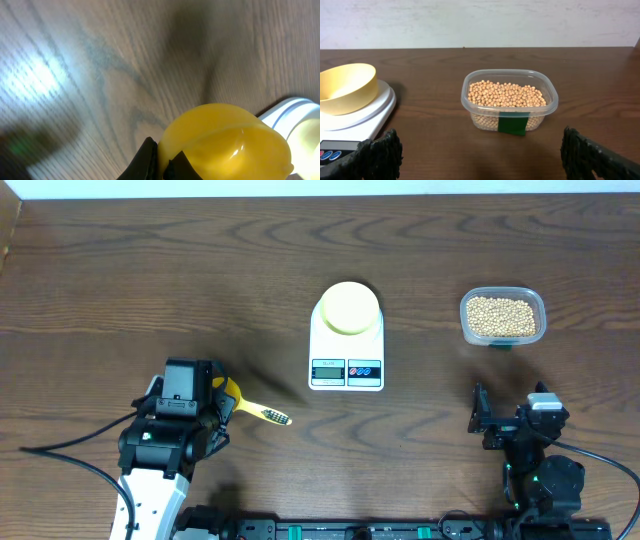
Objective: Scoop item into bowl and weigh 50g on scale
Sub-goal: 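Close the left gripper on the scoop cup and lift it, then move the right gripper toward the scoop handle held by the left gripper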
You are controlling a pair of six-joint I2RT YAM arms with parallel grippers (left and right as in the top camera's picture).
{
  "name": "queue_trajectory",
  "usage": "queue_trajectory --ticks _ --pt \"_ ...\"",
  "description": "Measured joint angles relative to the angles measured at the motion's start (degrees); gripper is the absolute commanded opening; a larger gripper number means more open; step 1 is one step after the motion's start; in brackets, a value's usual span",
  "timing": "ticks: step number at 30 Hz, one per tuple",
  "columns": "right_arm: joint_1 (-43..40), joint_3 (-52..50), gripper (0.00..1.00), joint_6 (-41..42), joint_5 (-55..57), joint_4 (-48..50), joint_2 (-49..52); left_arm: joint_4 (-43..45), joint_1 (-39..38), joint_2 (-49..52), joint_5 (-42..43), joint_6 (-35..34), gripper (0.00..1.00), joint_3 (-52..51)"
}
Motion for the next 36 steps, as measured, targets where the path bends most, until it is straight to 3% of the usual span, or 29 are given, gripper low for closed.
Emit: queue_trajectory --ticks 10,19,36 --pt "0.00 0.00 0.99 0.00 0.00 0.00 0.00 -0.13 0.00 0.00 4.00 -10.88 0.07 0.00" --pt "0.00 0.00 0.99 0.00 0.00 0.00 0.00 -7.10 0.00 0.00 7.82 -12.52 0.07 0.00" --pt "0.00 0.00 0.99 0.00 0.00 0.00 0.00 -9.42 0.00 0.00 8.76 -12.52 0.07 0.00"
